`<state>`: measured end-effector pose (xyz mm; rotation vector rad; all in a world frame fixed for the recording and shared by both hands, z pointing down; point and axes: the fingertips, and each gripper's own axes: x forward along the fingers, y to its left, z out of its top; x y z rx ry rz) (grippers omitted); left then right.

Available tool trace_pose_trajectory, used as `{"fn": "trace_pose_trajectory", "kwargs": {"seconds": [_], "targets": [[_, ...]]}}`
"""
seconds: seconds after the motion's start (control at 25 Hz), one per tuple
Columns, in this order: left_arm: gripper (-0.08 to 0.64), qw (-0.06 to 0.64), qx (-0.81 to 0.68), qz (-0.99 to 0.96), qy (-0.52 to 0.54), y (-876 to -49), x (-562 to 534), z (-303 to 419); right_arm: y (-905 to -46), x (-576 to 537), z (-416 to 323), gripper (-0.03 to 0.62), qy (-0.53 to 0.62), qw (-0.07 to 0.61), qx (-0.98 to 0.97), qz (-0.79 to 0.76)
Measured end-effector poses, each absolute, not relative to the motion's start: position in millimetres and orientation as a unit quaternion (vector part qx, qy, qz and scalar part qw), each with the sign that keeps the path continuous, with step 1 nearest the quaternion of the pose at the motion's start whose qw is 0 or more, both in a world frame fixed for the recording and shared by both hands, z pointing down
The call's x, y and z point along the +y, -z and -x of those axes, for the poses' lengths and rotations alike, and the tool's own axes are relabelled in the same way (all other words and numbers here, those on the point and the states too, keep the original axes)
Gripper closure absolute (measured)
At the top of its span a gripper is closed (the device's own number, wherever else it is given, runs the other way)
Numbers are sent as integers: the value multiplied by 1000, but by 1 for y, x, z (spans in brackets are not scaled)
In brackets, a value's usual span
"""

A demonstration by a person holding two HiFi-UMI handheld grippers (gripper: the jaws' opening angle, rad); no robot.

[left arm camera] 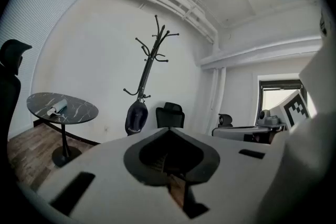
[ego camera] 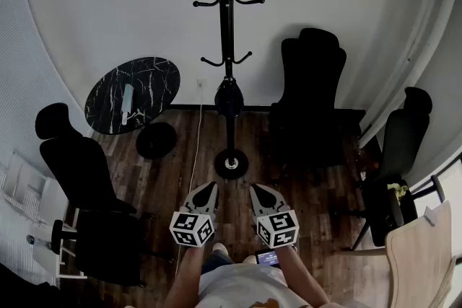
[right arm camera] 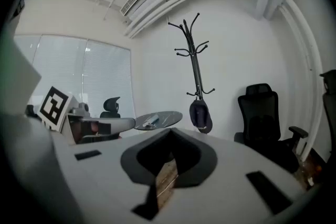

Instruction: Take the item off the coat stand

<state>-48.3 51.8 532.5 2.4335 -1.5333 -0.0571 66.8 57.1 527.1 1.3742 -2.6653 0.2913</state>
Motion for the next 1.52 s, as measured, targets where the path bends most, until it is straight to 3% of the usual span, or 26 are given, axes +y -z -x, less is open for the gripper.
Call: {"fn": "trace_pose_trajectory", "kwargs": {"seconds": [0.76, 1.52], "targets": [[540, 122, -544, -830, 16, -523, 58, 44, -512, 54, -76, 580, -126, 6, -896, -426], [540, 145, -542, -828, 17, -538, -33, 56, -539, -35, -78, 580, -159, 28, -881, -445]]}}
